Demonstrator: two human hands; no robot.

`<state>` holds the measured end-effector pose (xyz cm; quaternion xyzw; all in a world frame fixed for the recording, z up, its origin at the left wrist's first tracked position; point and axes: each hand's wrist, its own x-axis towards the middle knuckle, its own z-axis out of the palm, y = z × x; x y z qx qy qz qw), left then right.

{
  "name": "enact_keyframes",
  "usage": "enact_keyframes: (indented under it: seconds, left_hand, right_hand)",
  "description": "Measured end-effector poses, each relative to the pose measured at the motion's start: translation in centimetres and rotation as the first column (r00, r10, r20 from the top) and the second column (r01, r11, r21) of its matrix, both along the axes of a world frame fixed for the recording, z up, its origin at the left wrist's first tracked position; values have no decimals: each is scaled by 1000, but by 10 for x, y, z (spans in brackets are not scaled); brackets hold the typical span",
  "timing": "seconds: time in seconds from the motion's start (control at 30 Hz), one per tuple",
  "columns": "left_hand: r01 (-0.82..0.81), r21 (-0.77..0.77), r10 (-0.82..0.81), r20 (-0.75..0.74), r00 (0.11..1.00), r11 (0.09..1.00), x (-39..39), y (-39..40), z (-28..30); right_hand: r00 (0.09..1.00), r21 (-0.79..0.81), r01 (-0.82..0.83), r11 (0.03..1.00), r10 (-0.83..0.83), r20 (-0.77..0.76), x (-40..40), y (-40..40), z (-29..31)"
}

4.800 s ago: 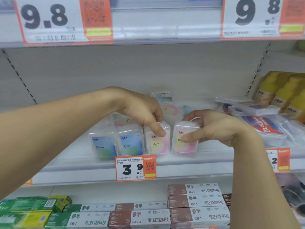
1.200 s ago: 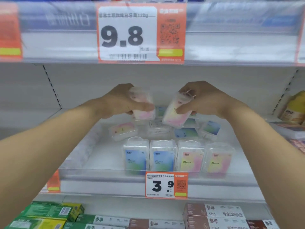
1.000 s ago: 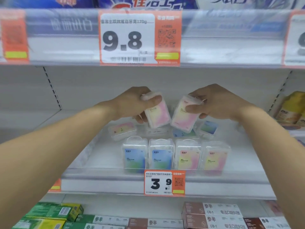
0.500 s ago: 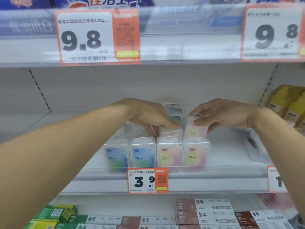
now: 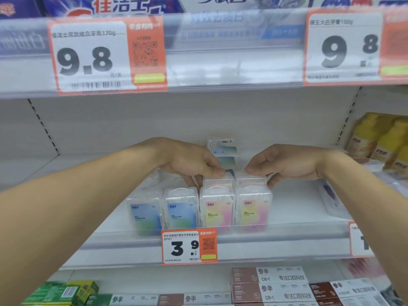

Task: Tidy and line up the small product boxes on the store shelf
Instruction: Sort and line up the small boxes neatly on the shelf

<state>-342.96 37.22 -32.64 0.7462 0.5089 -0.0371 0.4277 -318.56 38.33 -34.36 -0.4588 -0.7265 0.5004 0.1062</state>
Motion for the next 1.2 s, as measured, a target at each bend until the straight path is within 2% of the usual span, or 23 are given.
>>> enact_keyframes:
  seconds: [0.5,0.6,0.67,0.73,0.77,0.83,0.87,0.93,1.03,1.1,1.2]
  left_hand:
    - [76,-41,-78,-59,995,996,-6,-2,8]
    - [48,-69,-51,-45,998,996,-5,-5,9]
    - [-2,-68,0,-32,999,998,-5,-3,8]
    - [-65,-23,65,-9,998,998,-5,4,6]
    - [-105,25,105,16,994,994,-5,10,4]
    - [-197,160,187,78,979,967,-5,23,0]
    - [-228,231,213,90,973,946,-4,31,-4]
    - [-219,333,215,47,975,917,-1,46,-11]
    - [-86,318,133,-128,983,944,5,60,-23]
    - [12,272,57,-243,968,962,8,63,-29]
    - [153,319,-22,-379,925,935,10,66,-37]
  right_hand:
    - [997,-51,-72,996,74,34,-2,-3,4]
    - [994,-84,-87,993,91,55,-4,-4,8]
    - [998,-81,-18,997,22,55,-3,0,9]
    - [984,49,165,985,-168,61,-3,14,4]
    - [956,190,257,948,-278,94,-2,25,-2]
    - [866,478,303,825,-448,224,-2,44,-13]
    - [819,534,278,799,-488,303,-3,50,-18]
    - [756,444,263,856,-469,456,-7,58,-28]
    - [753,287,330,899,-434,495,-12,65,-35]
    - [793,266,385,884,-464,395,-11,68,-35]
    - [825,320,473,821,-540,165,-11,68,-31]
